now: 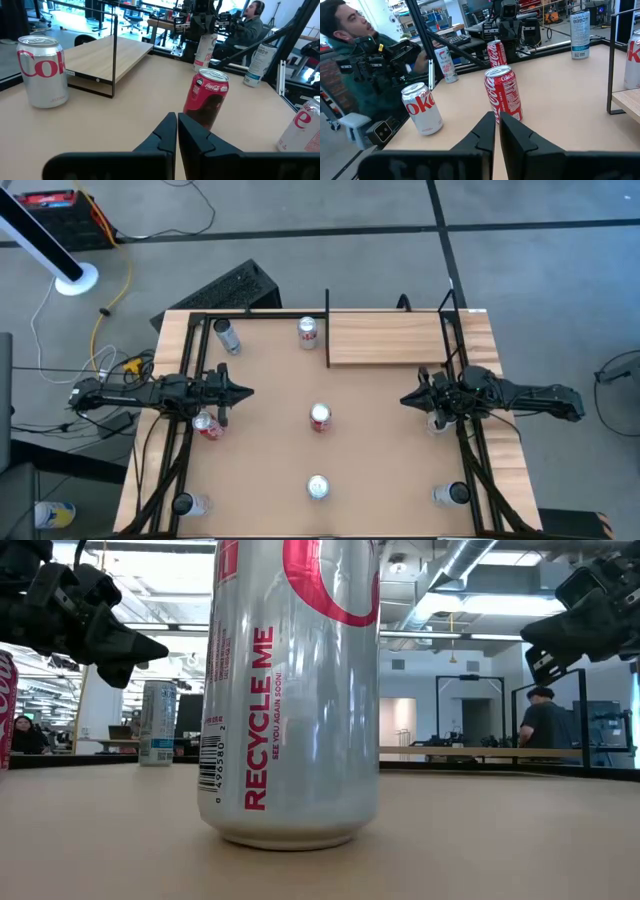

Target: Place canned beverage on shelf

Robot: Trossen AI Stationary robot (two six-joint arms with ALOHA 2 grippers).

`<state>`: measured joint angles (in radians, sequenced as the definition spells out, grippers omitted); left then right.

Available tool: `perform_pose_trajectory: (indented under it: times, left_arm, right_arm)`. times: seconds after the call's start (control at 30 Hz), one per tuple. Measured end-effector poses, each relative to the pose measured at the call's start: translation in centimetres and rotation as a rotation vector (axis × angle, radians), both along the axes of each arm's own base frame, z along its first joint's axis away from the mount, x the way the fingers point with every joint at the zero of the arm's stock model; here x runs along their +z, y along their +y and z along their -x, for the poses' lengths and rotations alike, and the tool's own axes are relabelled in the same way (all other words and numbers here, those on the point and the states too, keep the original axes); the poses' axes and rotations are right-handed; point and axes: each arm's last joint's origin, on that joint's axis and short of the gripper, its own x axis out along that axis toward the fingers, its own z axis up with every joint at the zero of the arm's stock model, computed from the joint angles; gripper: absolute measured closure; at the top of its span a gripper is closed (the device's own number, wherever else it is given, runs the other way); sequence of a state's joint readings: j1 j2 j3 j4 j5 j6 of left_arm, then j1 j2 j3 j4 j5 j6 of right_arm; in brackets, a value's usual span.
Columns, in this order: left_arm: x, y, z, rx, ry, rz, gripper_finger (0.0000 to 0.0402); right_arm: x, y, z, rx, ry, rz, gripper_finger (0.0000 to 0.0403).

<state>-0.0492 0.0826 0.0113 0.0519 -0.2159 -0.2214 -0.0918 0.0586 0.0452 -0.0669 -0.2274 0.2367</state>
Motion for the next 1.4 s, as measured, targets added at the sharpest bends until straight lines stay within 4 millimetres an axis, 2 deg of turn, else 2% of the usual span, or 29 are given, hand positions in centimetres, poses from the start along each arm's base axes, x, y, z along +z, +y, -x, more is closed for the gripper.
perform_pose_trajectory:
  times: [0.93,1.13,1.4]
  left_arm:
    - [0.0,0.0,0.0,0.0,-0.001,0.0,0.0402]
    - [0.1,0.13,0.02,0.042,0.016,-0.139,0.0402]
    - [0.12,0.13,0.02,0.045,-0.023,0.057,0.0402]
  right_arm:
    - [0.0,0.0,0.0,0.0,0.0,0.0,0.0351]
    - [0.0,0.0,0.0,0.0,0.0,0.0,0.0351]
    - [0.0,0.0,0.0,0.0,0.0,0.0,0.0351]
